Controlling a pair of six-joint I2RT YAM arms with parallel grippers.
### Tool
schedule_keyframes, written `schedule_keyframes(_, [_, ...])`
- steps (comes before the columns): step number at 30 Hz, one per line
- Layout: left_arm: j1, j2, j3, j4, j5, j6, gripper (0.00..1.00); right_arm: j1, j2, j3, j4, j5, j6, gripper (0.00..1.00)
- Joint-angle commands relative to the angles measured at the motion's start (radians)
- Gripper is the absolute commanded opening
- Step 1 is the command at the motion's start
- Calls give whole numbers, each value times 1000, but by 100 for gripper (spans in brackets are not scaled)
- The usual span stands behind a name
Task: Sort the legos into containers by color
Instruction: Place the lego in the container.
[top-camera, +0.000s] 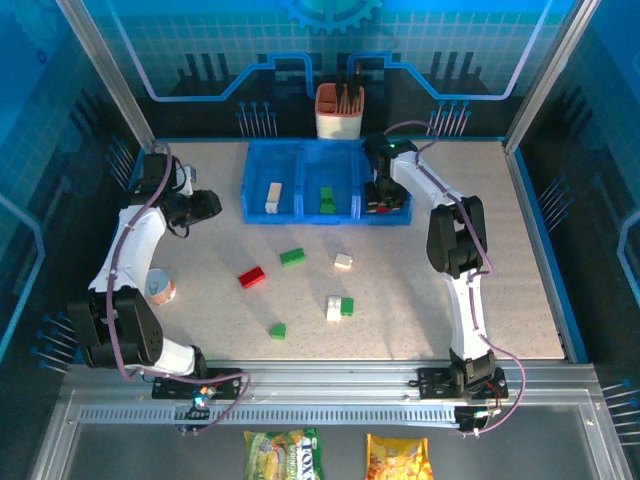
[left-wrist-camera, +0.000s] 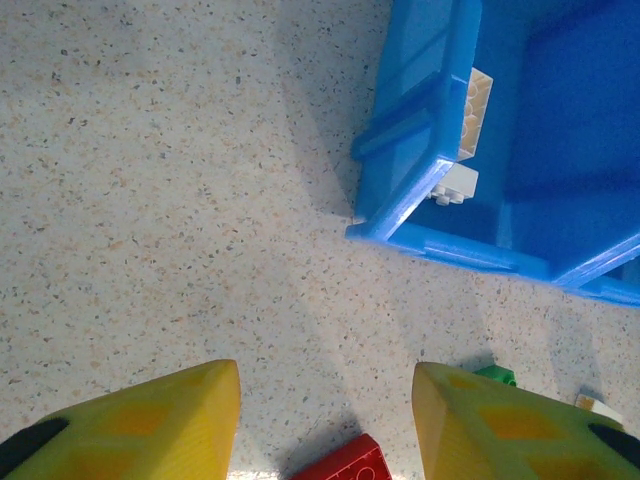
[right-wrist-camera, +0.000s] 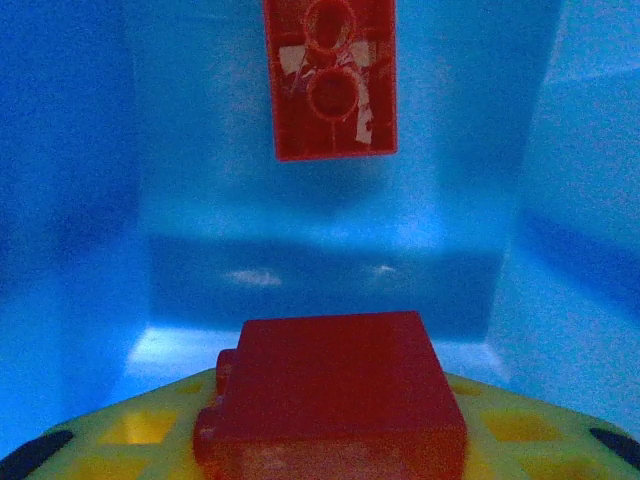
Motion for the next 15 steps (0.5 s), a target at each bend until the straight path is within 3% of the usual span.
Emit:
schedule_keyframes(1, [-17,19,-3,-12,0,10,50,-15,15,-10,10,-18,8,50])
schedule_keyframes(15, [-125,32,99,-137,17,8,52,-18,5,-151,88,-61,11,54])
